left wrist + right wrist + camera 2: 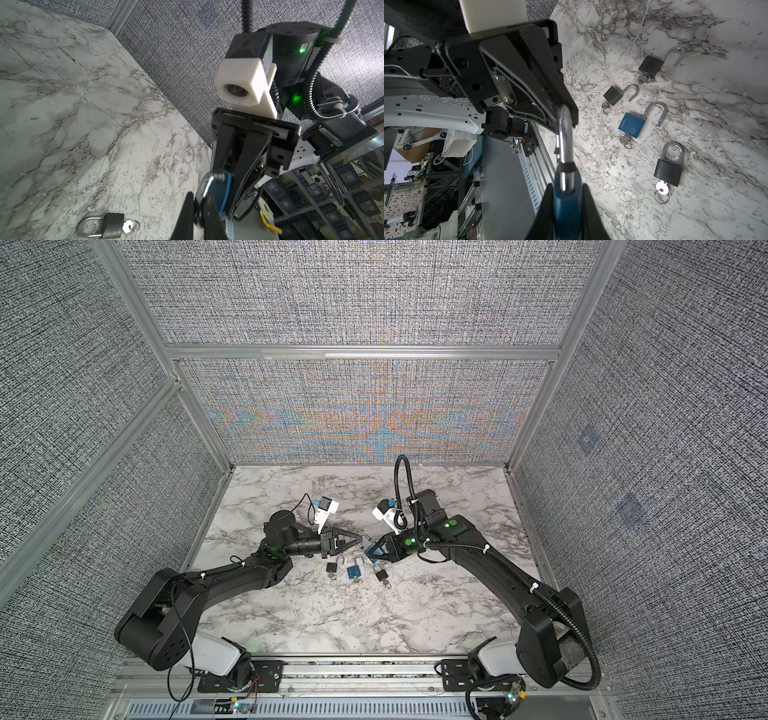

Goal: Lock with the key

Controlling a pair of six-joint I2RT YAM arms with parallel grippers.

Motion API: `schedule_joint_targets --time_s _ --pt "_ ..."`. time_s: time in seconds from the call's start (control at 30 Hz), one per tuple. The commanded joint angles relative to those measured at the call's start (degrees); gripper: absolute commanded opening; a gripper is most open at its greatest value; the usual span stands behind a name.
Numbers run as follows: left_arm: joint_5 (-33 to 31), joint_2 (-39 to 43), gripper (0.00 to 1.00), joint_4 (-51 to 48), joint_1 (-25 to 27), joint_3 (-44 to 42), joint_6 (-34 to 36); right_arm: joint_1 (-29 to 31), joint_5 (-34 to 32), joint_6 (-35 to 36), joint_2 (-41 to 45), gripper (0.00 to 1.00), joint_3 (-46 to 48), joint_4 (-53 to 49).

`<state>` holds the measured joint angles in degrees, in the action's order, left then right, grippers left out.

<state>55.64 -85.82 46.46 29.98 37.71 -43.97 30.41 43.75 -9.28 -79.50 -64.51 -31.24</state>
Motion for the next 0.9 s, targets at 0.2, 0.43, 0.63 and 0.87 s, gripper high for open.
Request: schedule_joint_targets --time_s 0.2,0.43,0.63,0.87 --pt "-2.1 0.9 0.0 -2.3 0.9 -0.7 2.2 0.3 4.2 -2.3 0.3 0.0 -1.0 6.1" --pt "-2.1 1.4 0.0 -2.1 1.5 -1.6 2.4 0.3 4.3 -3.9 0.1 0.0 -1.0 8.3" --pt "-1.8 1.9 0.0 -2.0 2.1 -2.2 2.1 0.3 2.8 -4.9 0.0 0.0 -1.2 9.6" --pt "-1.2 2.4 0.0 -2.1 3.0 -2.7 2.0 0.3 1.3 -6.5 -0.4 0.0 -0.8 12.8"
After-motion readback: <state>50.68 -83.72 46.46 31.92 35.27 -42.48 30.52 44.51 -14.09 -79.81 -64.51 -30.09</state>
